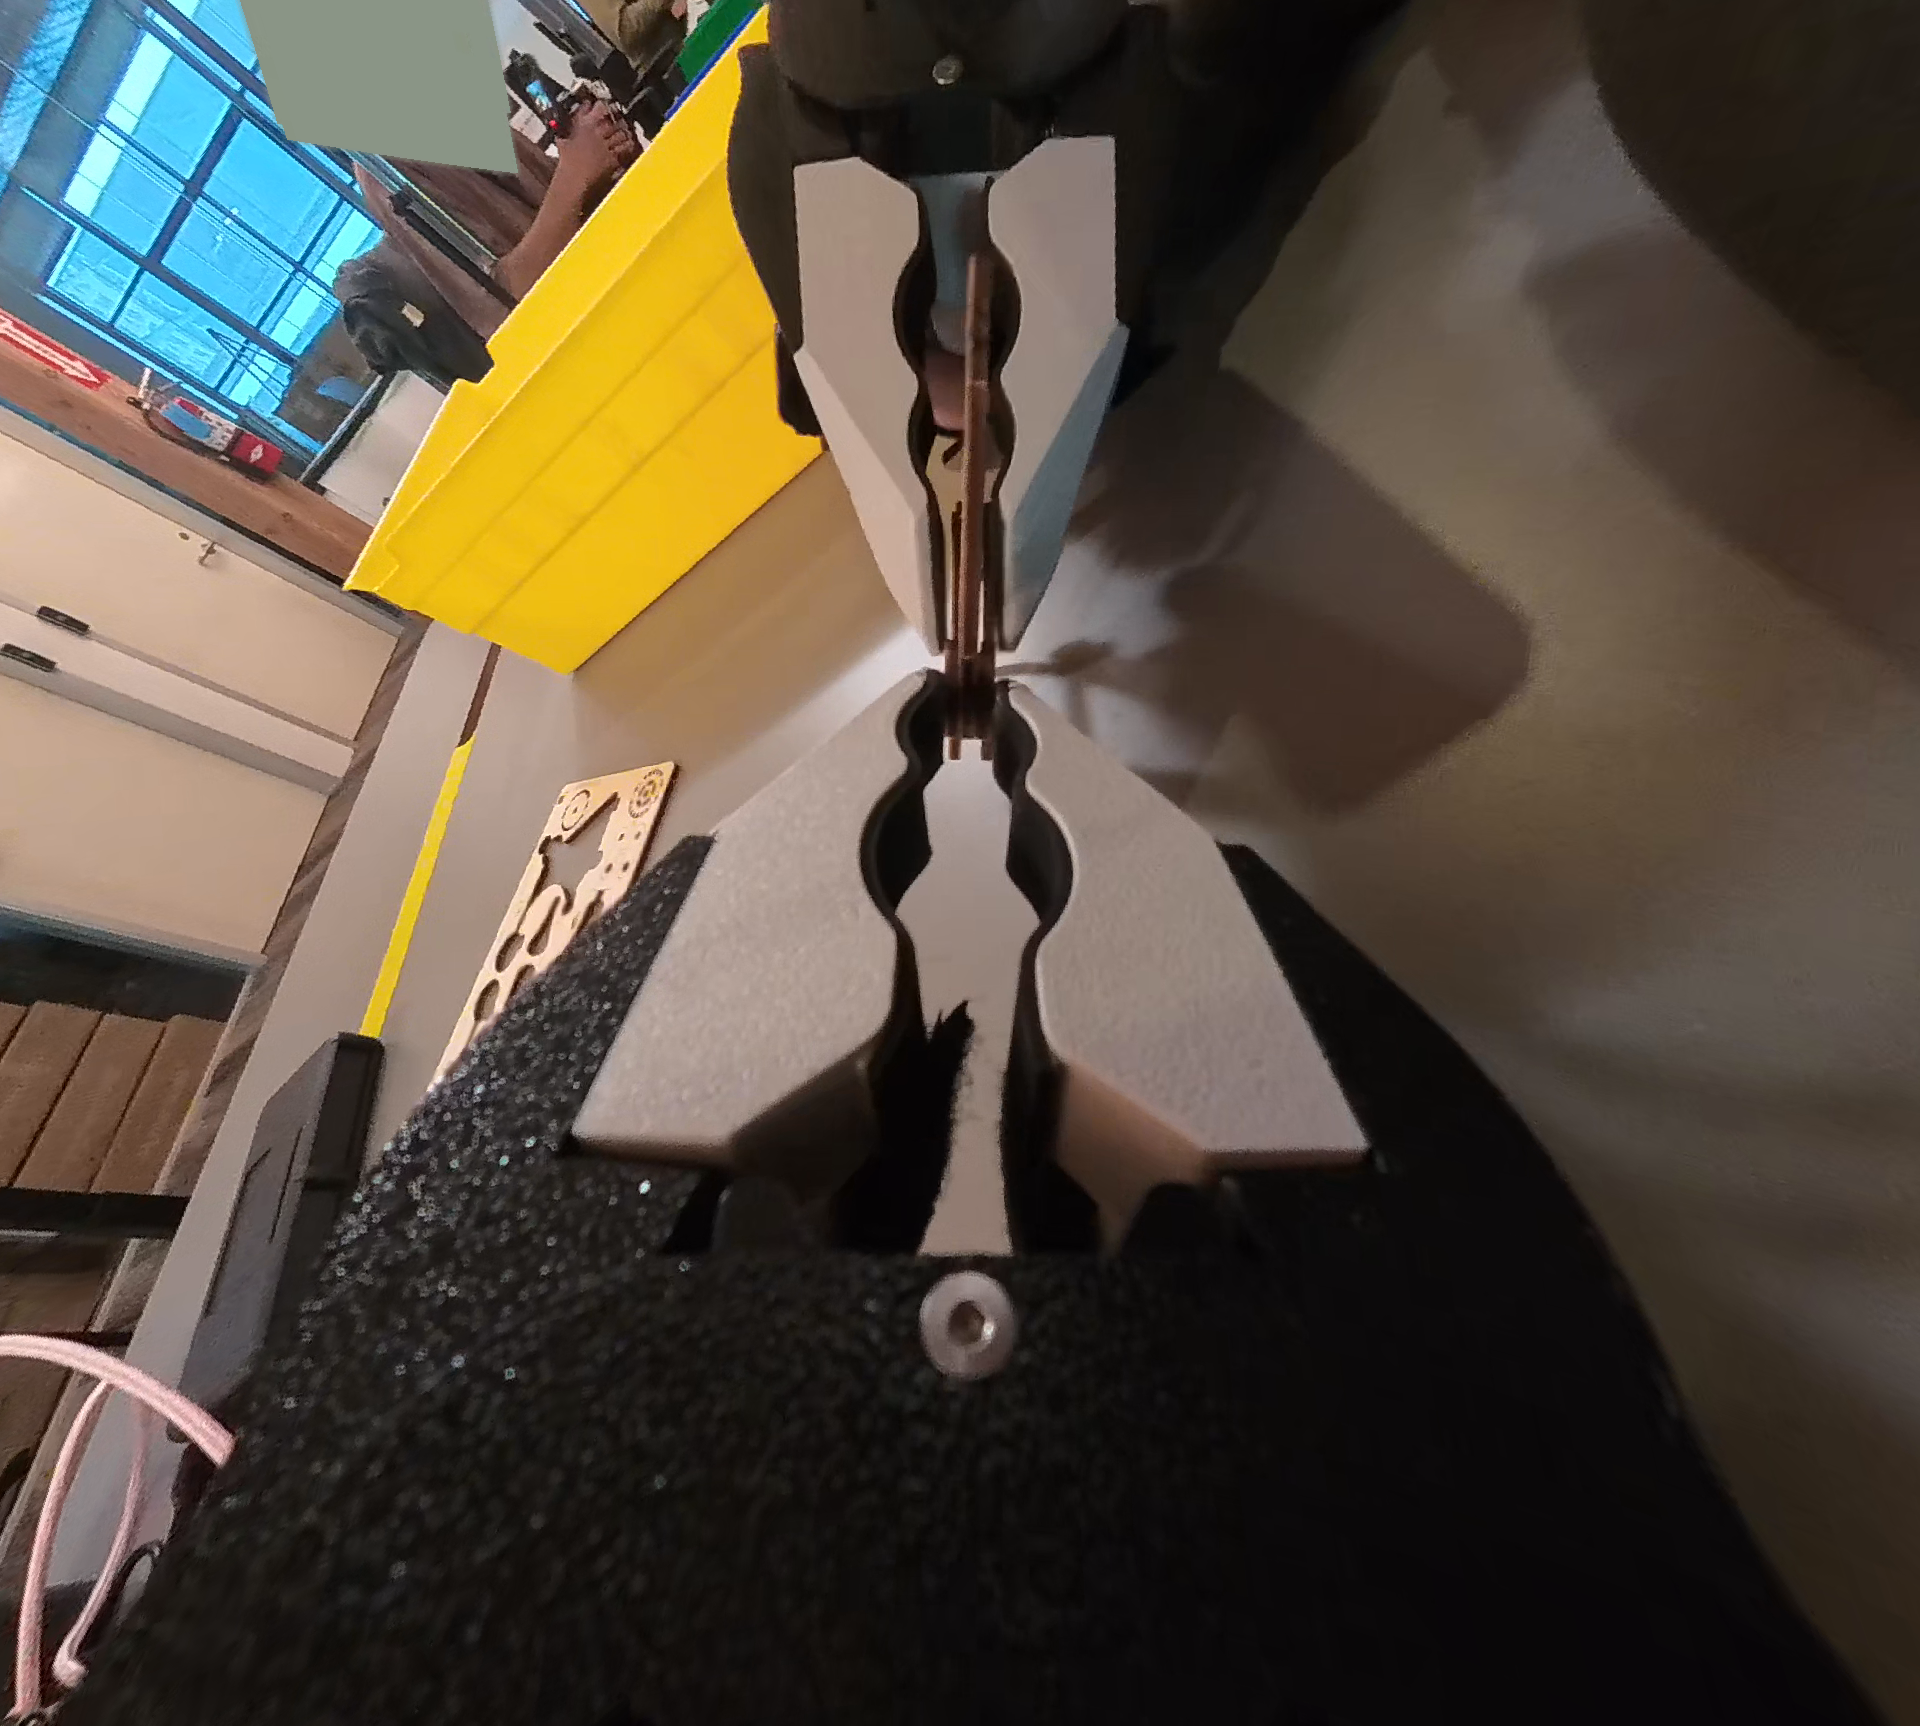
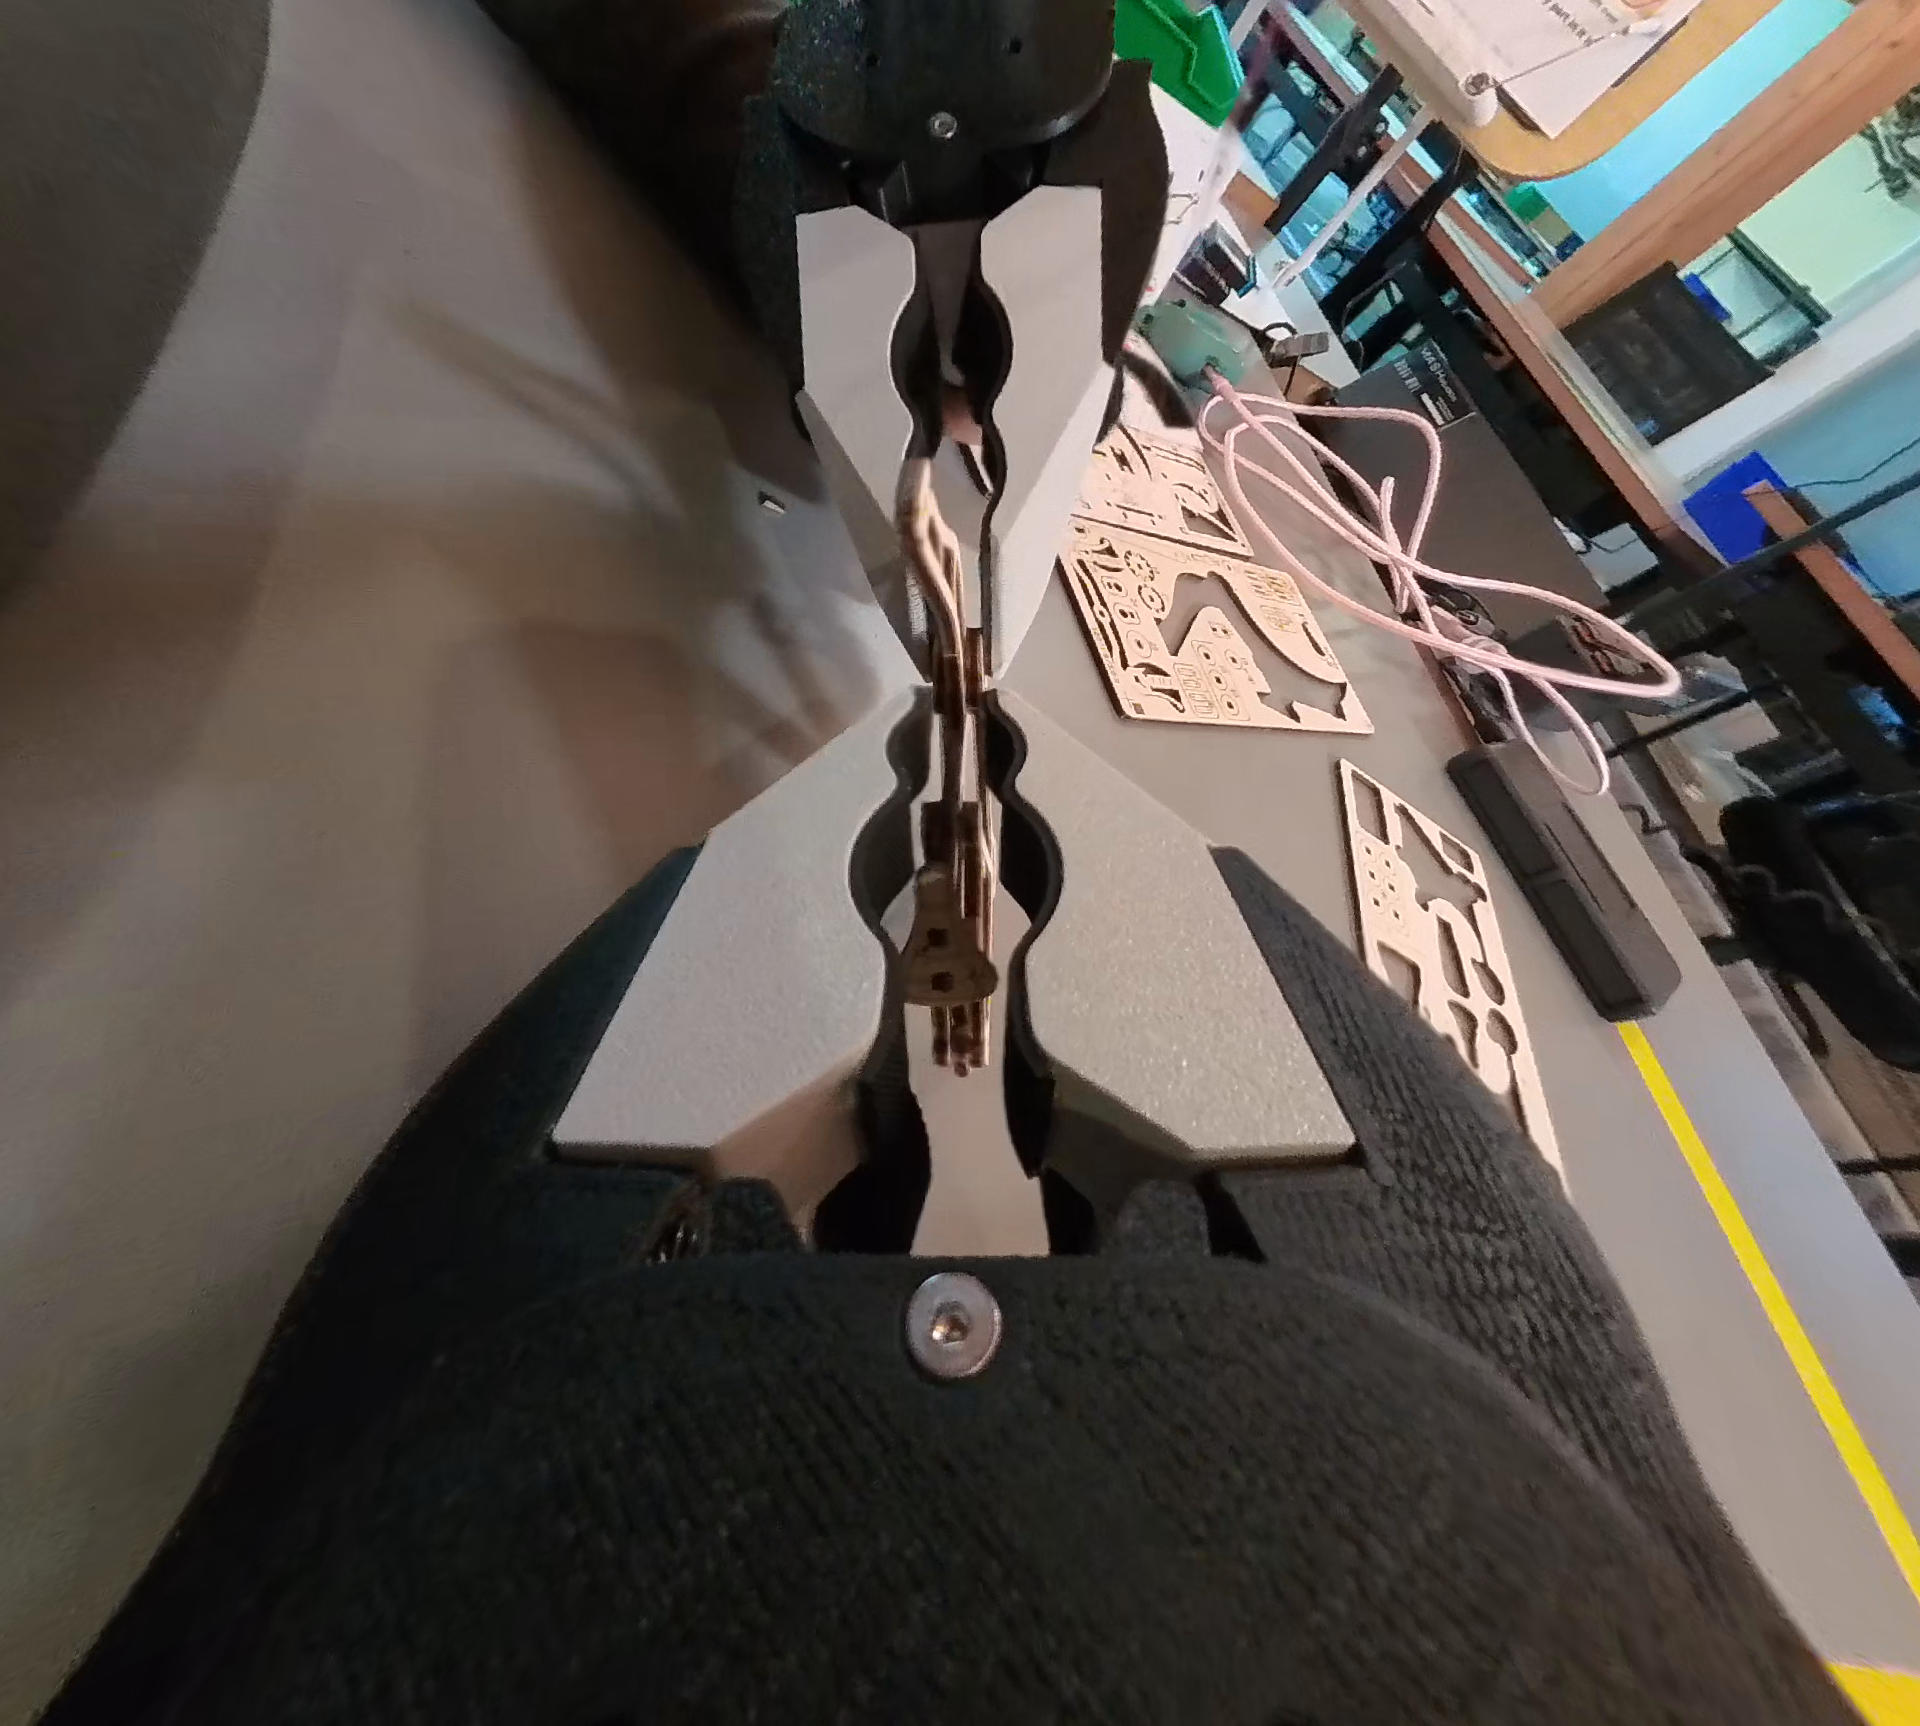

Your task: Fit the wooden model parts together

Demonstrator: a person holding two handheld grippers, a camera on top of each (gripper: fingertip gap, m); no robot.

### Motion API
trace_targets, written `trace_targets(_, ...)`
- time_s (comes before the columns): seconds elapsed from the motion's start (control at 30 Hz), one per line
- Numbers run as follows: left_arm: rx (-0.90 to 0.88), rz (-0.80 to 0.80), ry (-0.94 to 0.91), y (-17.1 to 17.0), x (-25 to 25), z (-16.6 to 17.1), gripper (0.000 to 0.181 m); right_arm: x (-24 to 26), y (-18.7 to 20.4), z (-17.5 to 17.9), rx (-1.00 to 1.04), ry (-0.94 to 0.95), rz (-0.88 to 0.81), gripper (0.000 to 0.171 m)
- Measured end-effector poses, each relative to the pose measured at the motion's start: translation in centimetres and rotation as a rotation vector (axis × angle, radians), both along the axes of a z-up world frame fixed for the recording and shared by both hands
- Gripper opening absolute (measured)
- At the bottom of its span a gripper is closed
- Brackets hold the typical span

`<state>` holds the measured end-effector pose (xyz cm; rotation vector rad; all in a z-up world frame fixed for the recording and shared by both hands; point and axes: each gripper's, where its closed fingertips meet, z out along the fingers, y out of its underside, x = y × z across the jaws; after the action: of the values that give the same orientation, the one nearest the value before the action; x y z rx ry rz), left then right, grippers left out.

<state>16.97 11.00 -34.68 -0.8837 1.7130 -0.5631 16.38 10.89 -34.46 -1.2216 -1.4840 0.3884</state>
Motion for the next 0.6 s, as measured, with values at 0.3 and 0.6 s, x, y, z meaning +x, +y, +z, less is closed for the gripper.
trace_targets(0.3,0.019,0.04,-0.026,1.0,-0.4,0.2,0.006,2.9,0.7,0.1,0.157,-0.122,-0.03,0.031)
trace_targets(0.6,0.026,0.041,-0.036,1.0,-0.3,0.3,0.006,3.2,0.4,0.5,0.196,-0.124,-0.032,0.018)
